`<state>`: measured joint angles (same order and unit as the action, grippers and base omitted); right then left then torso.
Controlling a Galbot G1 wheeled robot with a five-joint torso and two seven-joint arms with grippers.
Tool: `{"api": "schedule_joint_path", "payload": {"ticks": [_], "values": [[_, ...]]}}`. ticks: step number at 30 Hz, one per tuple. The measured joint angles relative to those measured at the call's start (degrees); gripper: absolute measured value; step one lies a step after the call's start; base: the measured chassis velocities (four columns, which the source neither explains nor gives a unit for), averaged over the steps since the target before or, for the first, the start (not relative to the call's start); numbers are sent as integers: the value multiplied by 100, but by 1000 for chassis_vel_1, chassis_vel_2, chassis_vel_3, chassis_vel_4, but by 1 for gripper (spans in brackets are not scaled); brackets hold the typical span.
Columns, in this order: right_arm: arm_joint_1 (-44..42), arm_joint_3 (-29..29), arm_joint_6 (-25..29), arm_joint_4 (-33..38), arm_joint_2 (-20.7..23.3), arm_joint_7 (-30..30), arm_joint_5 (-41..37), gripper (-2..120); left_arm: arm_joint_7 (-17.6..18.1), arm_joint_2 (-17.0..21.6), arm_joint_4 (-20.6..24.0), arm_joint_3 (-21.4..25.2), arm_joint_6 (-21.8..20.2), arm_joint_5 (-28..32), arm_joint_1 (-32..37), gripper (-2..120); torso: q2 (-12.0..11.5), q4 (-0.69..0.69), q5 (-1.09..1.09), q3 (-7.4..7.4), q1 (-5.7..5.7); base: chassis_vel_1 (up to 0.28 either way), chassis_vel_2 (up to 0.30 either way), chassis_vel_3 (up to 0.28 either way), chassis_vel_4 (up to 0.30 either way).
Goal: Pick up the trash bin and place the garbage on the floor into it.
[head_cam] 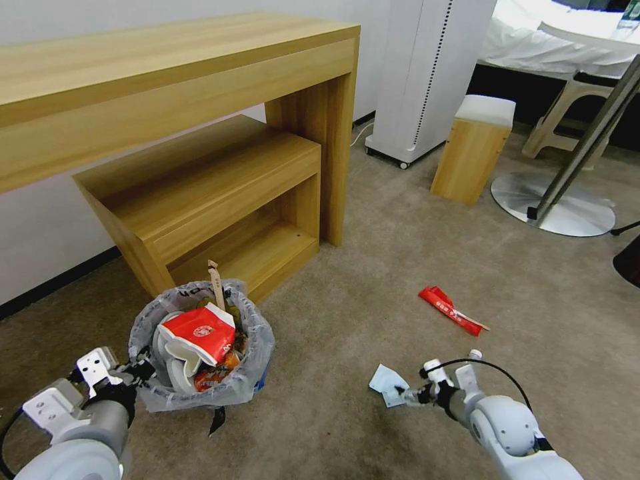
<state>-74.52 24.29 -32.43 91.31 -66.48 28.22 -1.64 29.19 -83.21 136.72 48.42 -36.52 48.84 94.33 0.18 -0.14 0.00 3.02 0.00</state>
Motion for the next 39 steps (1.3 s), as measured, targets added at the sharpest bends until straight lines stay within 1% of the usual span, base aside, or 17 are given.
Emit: {"api": "schedule_joint_path", "payload": {"ticks": [8, 15, 16, 17, 19, 20, 22, 24, 26, 28, 29, 30, 32, 34, 35, 38, 39], "values": [[334, -70, 591, -569, -19, 618, 942, 100, -2, 13, -48, 22, -1, 13, -19, 1, 0, 1, -1, 0, 0, 0, 0, 0, 0], [389, -18, 837, -825, -12, 734, 1156, 98, -3, -7, -71, 6, -1, 14, -67, 1, 0, 0, -1, 0, 0, 0, 0, 0, 0], [399, -15, 881, -871, -17, 736, 1173, 93, -3, -12, -74, -3, -1, 14, -78, 1, 0, 0, -1, 0, 0, 0, 0, 0, 0], [399, -15, 881, -871, -17, 736, 1173, 93, -3, -12, -74, -3, -1, 14, -78, 1, 0, 0, -1, 0, 0, 0, 0, 0, 0], [444, -9, 986, -986, -37, 738, 1201, 82, -5, -25, -96, -16, -1, 9, -98, 1, 0, 0, 0, 0, 0, 0, 0, 0, 0], [444, -9, 986, -986, -37, 738, 1201, 82, -5, -25, -96, -16, -1, 9, -98, 1, 0, 0, 0, 0, 0, 0, 0, 0, 0], [497, 0, 1082, -1088, -69, 741, 1213, 71, -6, -37, -130, -26, -1, -14, -105, 1, 0, 0, 0, 0, 0, 0, 0, 0, 0], [517, 3, 1110, -1120, -85, 740, 1210, 68, -7, -41, -138, -28, -1, -25, -106, 1, 0, 0, 0, 0, 0, 0, 0, 0, 0], [571, 2, 1144, -1197, -133, 720, 1170, 56, -19, -54, -152, -34, 2, -71, -107, 1, 0, 1, 0, 0, 0, 0, 0, 0, 0], [584, -4, 1150, -1215, -143, 714, 1166, 55, -21, -59, -153, -35, 3, -81, -108, 1, 0, 1, -1, 0, 0, 0, 0, 0, 0], [621, -24, 1175, -1270, -168, 690, 1160, 47, -26, -66, -154, -44, 8, -102, -108, 1, 0, 1, -1, 0, 0, 0, 0, 0, 0], [646, -33, 1212, -1307, -184, 681, 1156, 43, -29, -71, -154, -50, 10, -113, -109, 1, 0, 0, 0, 0, 0, 0, 0, 0, 0], [656, -36, 1223, -1318, -189, 679, 1156, 41, -30, -73, -153, -52, 10, -117, -109, 1, 0, 0, 0, 0, 0, 0, 0, 0, 0], [719, -44, 1296, -1378, -205, 644, 1096, 28, -31, -79, -105, -76, 11, -172, -108, 1, 0, 1, 0, 0, 0, 0, 0, 0, 0], [719, -44, 1296, -1378, -205, 644, 1096, 28, -31, -79, -105, -76, 11, -172, -108, 1, 0, 1, 0, 0, 0, 0, 0, 0, 0], [732, -36, 1414, -1389, -183, 566, 966, 14, -33, -98, -75, -101, 11, -225, -106, 1, 0, 0, -1, 0, 0, 0, 0, 0, 0], [732, -36, 1414, -1389, -183, 566, 966, 14, -33, -98, -75, -101, 11, -225, -106, 1, 0, 0, -1, 0, 0, 0, 0, 0, 0]]}}
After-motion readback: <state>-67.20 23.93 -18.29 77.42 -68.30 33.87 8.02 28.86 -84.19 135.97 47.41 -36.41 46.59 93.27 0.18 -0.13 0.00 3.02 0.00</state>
